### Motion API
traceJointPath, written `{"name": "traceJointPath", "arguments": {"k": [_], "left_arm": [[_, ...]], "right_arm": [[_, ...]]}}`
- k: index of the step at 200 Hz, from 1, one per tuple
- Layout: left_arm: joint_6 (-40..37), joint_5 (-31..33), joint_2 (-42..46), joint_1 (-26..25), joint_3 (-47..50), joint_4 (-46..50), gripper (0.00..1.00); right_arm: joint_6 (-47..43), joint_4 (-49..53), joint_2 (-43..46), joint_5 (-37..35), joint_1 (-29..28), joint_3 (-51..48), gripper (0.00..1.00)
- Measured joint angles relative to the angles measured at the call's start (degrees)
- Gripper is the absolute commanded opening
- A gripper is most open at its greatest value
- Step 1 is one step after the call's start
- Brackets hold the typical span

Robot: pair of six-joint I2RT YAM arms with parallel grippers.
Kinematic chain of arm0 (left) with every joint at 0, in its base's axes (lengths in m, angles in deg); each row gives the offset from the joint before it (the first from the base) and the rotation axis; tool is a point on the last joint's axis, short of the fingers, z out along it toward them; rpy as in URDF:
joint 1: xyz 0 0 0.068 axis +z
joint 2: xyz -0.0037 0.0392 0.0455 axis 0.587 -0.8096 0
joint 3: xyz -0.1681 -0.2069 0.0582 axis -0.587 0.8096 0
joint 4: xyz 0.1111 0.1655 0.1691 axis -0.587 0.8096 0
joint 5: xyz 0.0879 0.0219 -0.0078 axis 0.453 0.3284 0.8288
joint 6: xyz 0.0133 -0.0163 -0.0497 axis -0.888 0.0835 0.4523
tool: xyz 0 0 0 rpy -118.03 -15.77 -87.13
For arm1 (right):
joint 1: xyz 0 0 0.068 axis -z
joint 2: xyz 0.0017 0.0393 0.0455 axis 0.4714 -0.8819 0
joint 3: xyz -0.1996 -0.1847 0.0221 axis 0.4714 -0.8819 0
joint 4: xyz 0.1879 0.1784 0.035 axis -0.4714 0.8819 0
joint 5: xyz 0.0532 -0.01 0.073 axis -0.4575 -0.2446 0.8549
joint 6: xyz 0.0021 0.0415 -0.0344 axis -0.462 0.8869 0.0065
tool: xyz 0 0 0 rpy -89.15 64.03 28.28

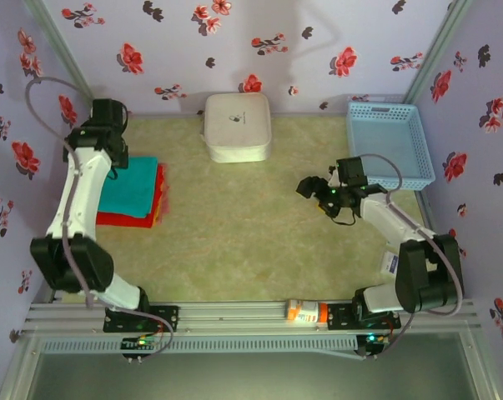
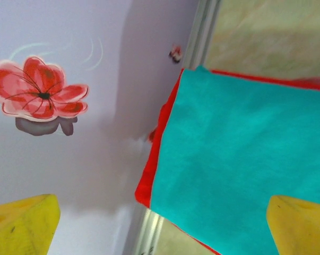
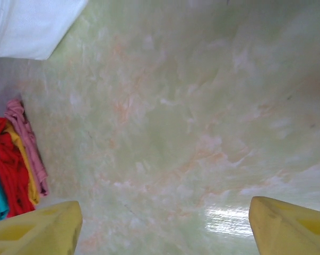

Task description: Fold and stack the t-shirts

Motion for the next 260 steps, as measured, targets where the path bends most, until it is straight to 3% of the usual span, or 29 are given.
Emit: {"name": "traceJointPath", "arguments": {"k": [13, 55, 82, 122, 171, 223, 260], "left_arm": [[0.3, -3.0, 5.9, -0.9, 4.8, -4.4, 1.00], [-0.5, -12.6, 24.0, -2.6, 29.8, -25.4, 1.00], [-1.6, -17.0, 28.6, -2.9, 44.4, -38.6, 1.00], [-1.4, -18.1, 26.6, -2.9, 56.0, -55.2, 1.00], [-1.7, -18.3, 17.0, -2.8, 63.3, -72.5, 1.00], [-2.3, -18.5, 11.3, -2.8, 66.9, -86.3, 1.00], [-2.5, -20.2, 8.7, -2.8, 69.1, -92.6, 0.97]], "right_arm": [[-2.0, 0.7, 2.4, -2.8, 0.0, 0.2, 0.99], [-9.1, 1.4, 11.0, -16.5, 0.0, -0.5, 0.99], [-12.4, -1.8, 16.0, -27.6, 0.1, -5.3, 0.99], [-20.5, -11.2, 21.6, -39.2, 0.3, -16.3, 0.99], [-30.2, -26.6, 23.3, -47.7, 0.4, -26.8, 1.00], [-34.8, -46.1, 12.8, -49.8, 1.5, -32.8, 1.00], [-36.2, -54.2, 6.4, -49.0, 3.7, -32.7, 0.99]]}}
